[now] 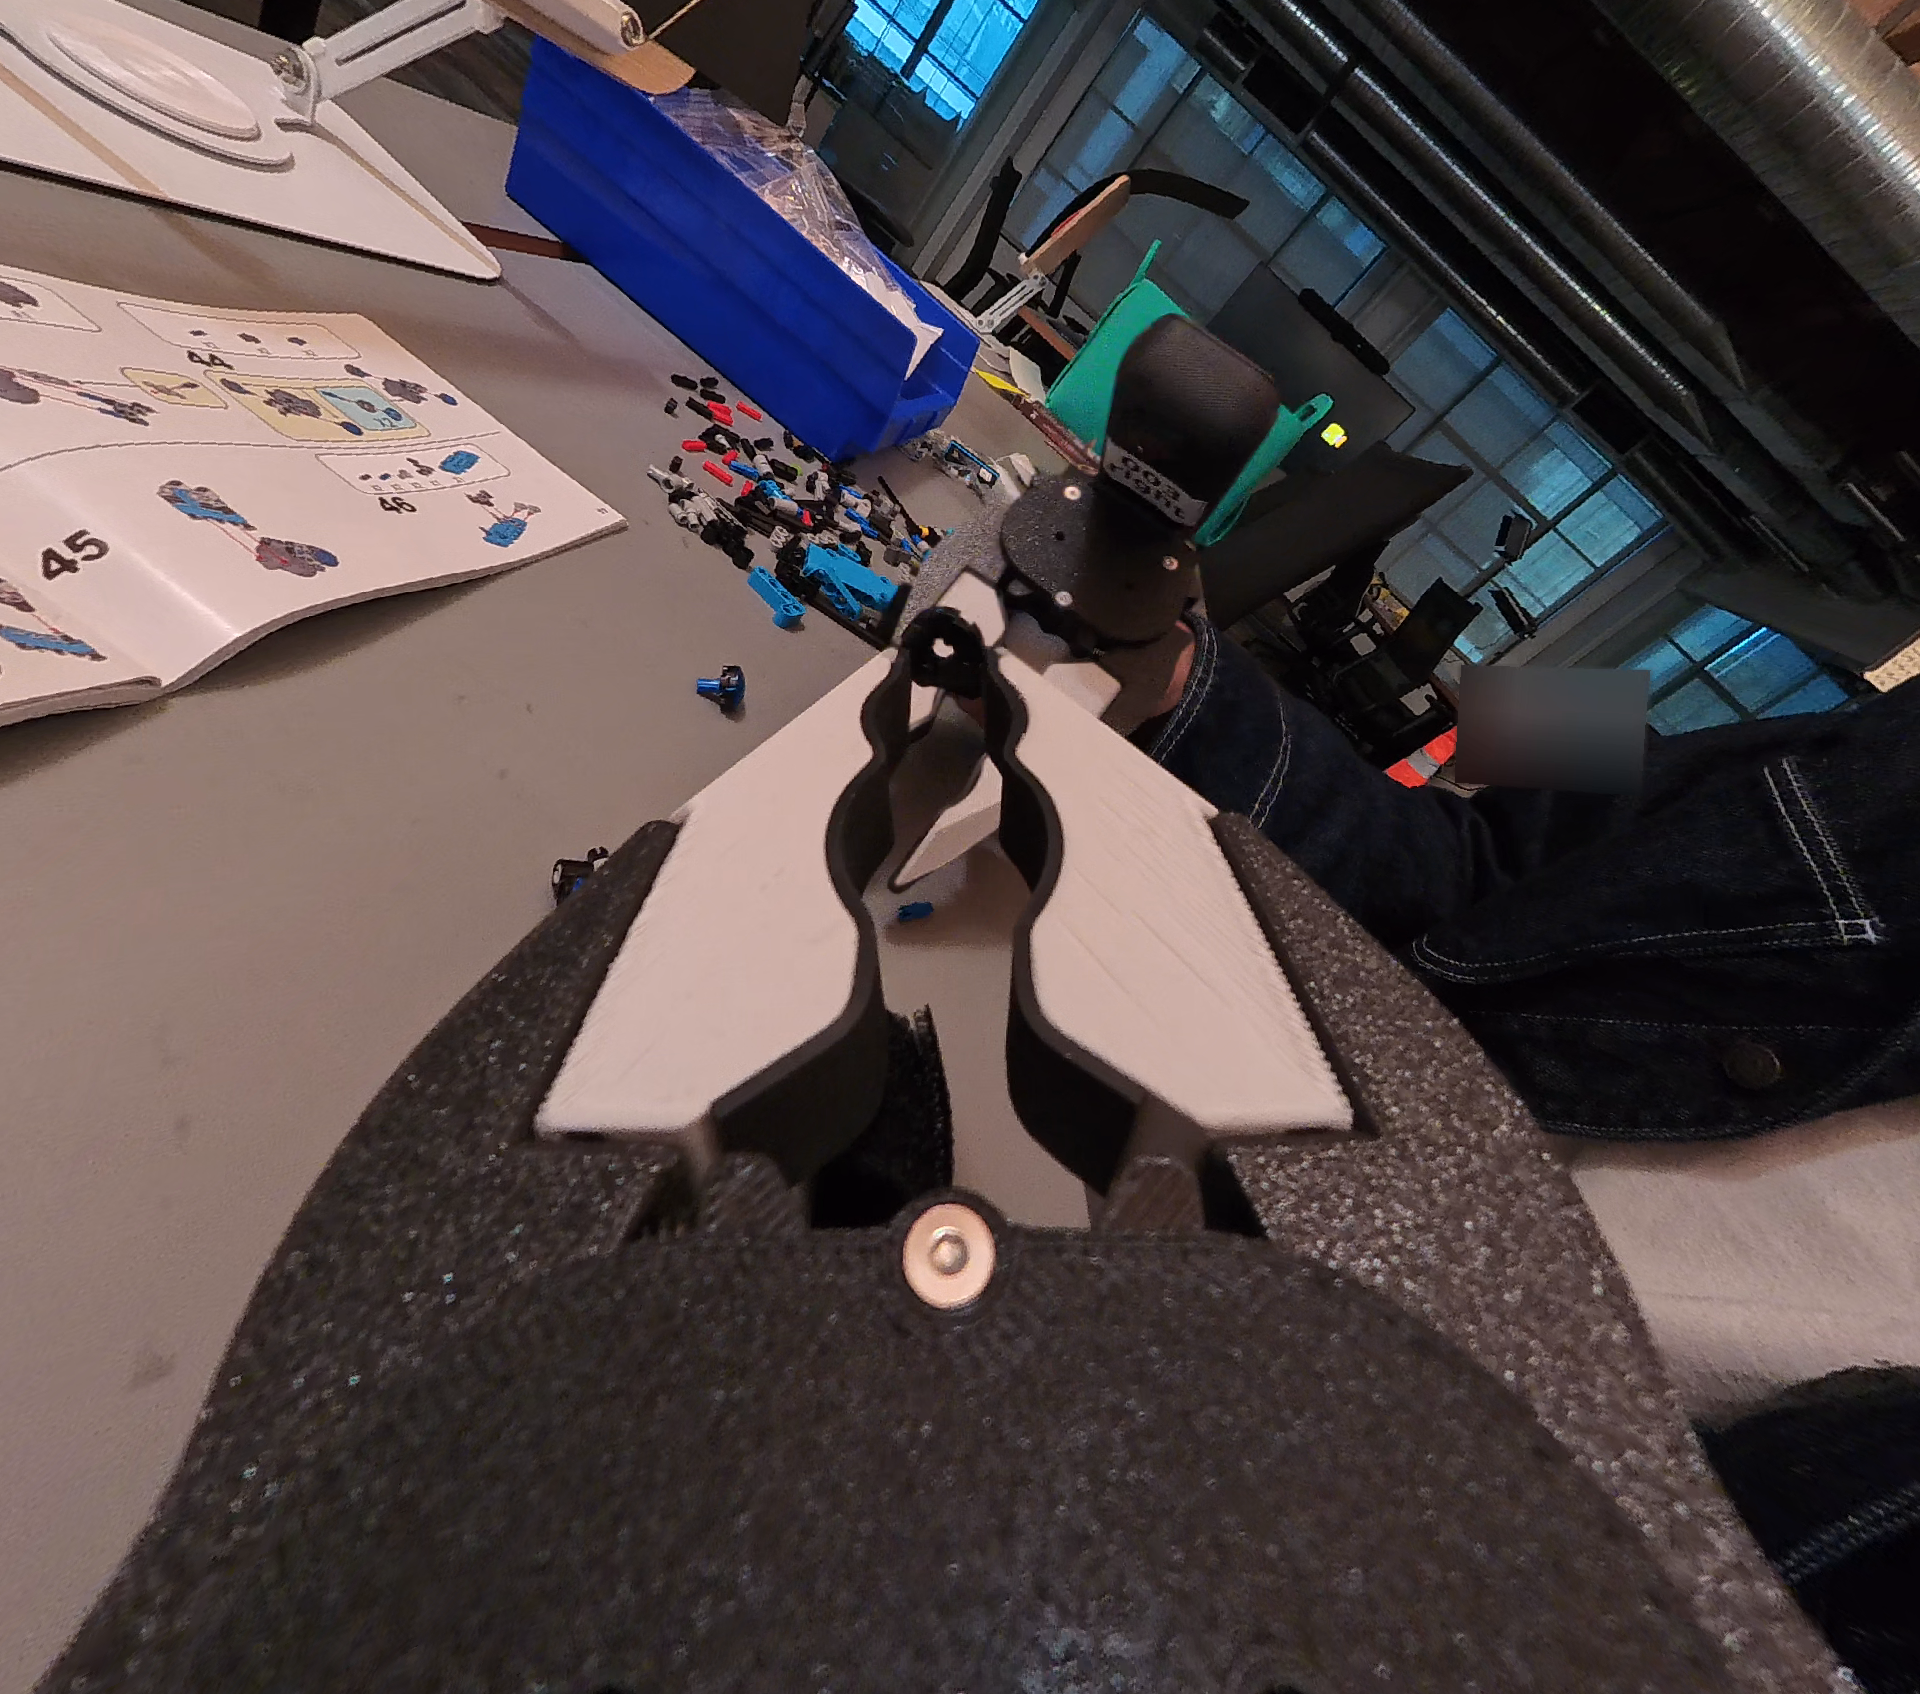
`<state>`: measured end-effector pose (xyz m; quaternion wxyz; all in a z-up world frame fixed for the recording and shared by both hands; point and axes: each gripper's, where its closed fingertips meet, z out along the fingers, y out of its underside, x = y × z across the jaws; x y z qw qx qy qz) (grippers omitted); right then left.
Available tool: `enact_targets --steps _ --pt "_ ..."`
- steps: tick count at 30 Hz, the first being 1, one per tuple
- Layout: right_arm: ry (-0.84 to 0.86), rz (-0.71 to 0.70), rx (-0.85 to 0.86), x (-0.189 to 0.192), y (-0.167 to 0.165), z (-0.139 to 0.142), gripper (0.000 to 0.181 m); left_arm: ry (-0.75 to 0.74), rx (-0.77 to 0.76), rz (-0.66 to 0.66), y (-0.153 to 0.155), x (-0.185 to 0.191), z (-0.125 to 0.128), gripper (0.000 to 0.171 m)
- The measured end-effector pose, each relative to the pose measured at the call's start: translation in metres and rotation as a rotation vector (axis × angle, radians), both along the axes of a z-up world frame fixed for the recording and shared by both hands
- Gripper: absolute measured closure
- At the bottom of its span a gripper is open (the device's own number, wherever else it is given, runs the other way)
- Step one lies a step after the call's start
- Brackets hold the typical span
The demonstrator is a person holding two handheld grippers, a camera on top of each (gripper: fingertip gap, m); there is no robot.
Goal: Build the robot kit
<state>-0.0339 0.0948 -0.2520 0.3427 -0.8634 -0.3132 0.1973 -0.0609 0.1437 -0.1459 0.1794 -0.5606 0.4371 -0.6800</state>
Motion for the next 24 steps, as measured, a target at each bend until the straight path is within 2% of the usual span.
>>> enact_targets --steps 6,9,24 --pt "-0.212 -0.077 0.112 0.012 -0.001 -0.006 0.16 0.015 0.0 -0.001 0.0 0.0 -0.003 0.159" --pt "-0.264 -0.098 0.13 0.019 0.003 -0.007 0.16 0.023 0.004 -0.001 0.0 0.0 -0.005 0.159" --pt "-0.138 -0.086 0.032 0.019 -0.007 -0.015 0.164 0.026 0.007 -0.014 -0.003 0.0 -0.005 0.159"
